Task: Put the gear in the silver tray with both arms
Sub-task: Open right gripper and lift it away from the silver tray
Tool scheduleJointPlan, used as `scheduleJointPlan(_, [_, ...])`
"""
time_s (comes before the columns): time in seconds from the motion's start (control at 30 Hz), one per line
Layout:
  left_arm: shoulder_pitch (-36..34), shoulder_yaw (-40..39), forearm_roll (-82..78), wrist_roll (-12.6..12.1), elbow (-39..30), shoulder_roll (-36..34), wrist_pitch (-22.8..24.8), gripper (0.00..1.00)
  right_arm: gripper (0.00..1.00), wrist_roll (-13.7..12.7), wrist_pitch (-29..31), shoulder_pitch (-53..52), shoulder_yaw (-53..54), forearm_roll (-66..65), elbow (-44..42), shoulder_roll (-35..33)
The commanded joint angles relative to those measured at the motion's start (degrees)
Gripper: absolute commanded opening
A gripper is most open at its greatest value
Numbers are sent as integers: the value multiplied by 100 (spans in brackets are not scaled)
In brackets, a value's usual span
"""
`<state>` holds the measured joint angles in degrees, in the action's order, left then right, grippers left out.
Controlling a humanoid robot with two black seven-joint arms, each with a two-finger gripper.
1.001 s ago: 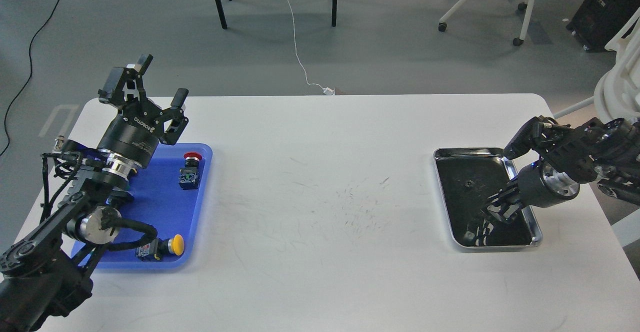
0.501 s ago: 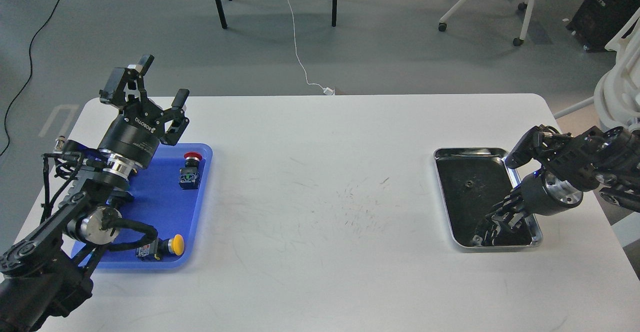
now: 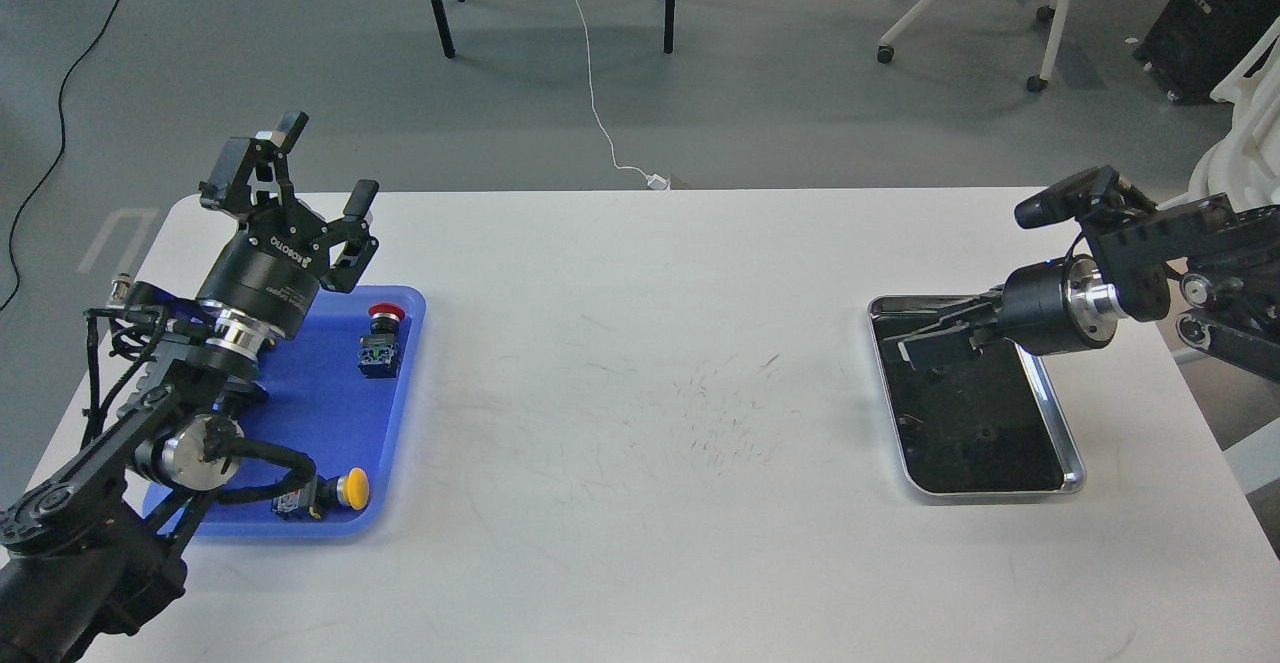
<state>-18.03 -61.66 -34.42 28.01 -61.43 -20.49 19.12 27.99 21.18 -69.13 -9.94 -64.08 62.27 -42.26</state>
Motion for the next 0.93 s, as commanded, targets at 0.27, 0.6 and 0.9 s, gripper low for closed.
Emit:
scheduleJointPlan(0.27, [177,5,-38,-1,0,344,-75,98,97,1,-921,1576,1994,4911,-39,823])
scheduleJointPlan(0.6, [370,13,-29,-613,-9,572,-48,98,99,1,-1696,3019,3464,5389,-83,1923])
scheduleJointPlan(0.9, [414,5,-29,-639,-71,634,-57,98,99,1,-1652,3274,3525,5195,258,1783])
